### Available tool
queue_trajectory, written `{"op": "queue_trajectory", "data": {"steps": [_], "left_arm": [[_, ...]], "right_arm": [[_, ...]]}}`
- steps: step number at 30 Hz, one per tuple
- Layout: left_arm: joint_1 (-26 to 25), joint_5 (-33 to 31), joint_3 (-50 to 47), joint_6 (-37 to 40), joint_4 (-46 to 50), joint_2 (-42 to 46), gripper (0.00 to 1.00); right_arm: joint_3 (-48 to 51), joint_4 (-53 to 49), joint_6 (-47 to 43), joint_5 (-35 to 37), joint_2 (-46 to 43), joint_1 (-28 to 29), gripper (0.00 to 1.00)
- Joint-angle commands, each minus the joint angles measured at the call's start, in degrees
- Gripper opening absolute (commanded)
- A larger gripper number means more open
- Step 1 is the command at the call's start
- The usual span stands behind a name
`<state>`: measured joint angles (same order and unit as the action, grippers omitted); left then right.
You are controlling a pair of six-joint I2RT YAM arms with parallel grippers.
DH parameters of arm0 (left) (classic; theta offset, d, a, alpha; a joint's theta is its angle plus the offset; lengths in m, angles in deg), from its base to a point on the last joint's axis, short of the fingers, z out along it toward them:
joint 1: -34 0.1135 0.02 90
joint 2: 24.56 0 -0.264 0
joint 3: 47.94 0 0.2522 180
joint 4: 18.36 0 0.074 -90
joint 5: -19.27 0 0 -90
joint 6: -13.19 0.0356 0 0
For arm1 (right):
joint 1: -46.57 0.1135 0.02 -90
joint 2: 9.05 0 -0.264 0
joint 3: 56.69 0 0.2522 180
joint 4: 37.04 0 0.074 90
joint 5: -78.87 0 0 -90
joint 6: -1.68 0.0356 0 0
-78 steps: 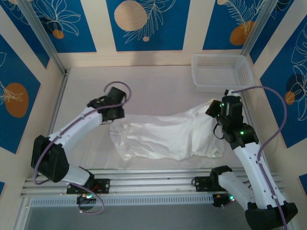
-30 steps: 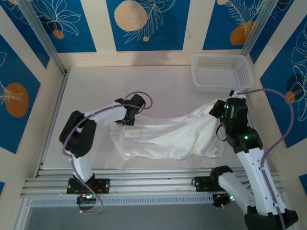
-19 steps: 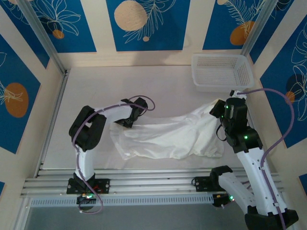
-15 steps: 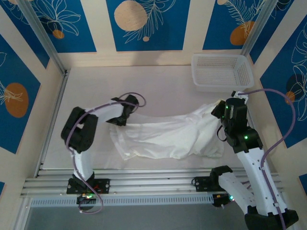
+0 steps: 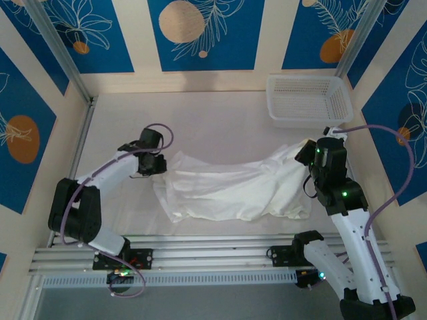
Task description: Fold the inside-out t-shirt
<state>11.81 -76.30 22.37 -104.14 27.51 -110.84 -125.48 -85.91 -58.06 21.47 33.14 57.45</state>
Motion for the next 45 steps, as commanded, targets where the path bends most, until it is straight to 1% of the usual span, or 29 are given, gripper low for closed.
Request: {"op": "queue_trajectory", "data": {"steps": [1, 3, 5, 8, 10, 13, 17, 18, 20, 22, 25, 27, 29, 33, 37, 40, 43, 45], "left_arm": [[-5.15, -7.67, 2.73, 1.22, 3.27, -0.82, 0.37], [-5.83, -9.83, 4.69, 2.25, 4.82, -4.15, 0.42], [-5.93, -10.22, 5.97, 3.11, 4.86, -7.31, 0.45], [-5.93, -13.53, 7.72, 2.95, 5.83, -11.0, 0.45], [-5.69, -14.03, 8.34, 3.14, 5.48, -12.34, 0.41], [-5.16, -13.63, 8.55, 2.9, 4.68, -13.02, 0.31], [-4.38, -13.3, 8.83, 1.87, 5.29, -11.99, 0.04], [-4.12, -13.03, 8.99, 1.54, 5.68, -10.68, 0.0], [-3.29, -11.12, 10.24, 1.36, 7.12, -6.68, 0.0], [-1.49, -7.98, 12.38, 0.99, 8.51, -0.58, 0.0], [3.09, 0.24, 15.95, 0.01, 8.84, 10.75, 0.0], [6.89, 5.94, 18.32, -0.89, 9.17, 17.63, 0.0], [9.85, 9.4, 19.84, -1.79, 10.11, 23.21, 0.0], [13.96, 12.31, 19.65, -2.72, 10.16, 32.67, 0.0], [14.72, 12.55, 17.86, -3.5, 9.72, 37.8, 0.0], [14.73, 14.79, 11.96, -5.42, 8.47, 41.45, 0.0], [14.77, 18.39, -1.81, -10.59, 7.44, 48.15, 0.0], [14.73, 21.55, -12.61, -13.88, 6.06, 53.87, 0.0]], "right_arm": [[-0.62, 2.59, 0.97, -1.01, -0.49, 0.83, 0.0], [-0.59, 2.94, 0.95, -0.9, -0.41, 1.26, 0.0], [-0.76, 2.85, 0.79, -0.7, -0.21, 1.6, 0.0], [-1.13, 2.55, 0.32, -0.17, -0.28, 1.94, 0.0], [-1.27, 2.44, -0.02, 0.0, -0.37, 2.08, 0.0], [-1.49, 2.29, -0.29, 0.18, -0.39, 2.23, 0.0], [-1.49, 2.58, -0.2, 0.29, -0.22, 2.41, 0.0], [-1.72, 2.8, -0.14, 0.36, -0.17, 2.41, 0.0], [-3.36, 3.27, 0.15, 0.36, 0.23, 2.4, 0.0], [-6.65, 4.26, 0.62, -0.11, 0.62, 2.42, 0.0], [-13.4, 6.43, 2.12, -1.12, 0.59, 2.01, 0.0], [-18.88, 6.68, 3.14, -0.21, 0.16, 0.89, 0.0], [-22.52, 7.27, 4.06, 1.01, -0.91, -0.04, 0.0], [-25.68, 7.65, 5.86, 2.06, -4.22, -0.54, 0.0], [-24.84, 5.88, 8.41, 1.93, -6.9, -0.53, 0.0], [-20.16, 4.79, 9.9, 0.58, -9.94, -0.55, 0.0], [-10.82, 2.34, 14.25, 0.72, -15.73, -0.59, 0.0], [-2.74, 1.22, 16.88, -1.28, -20.33, -0.61, 0.0]]}}
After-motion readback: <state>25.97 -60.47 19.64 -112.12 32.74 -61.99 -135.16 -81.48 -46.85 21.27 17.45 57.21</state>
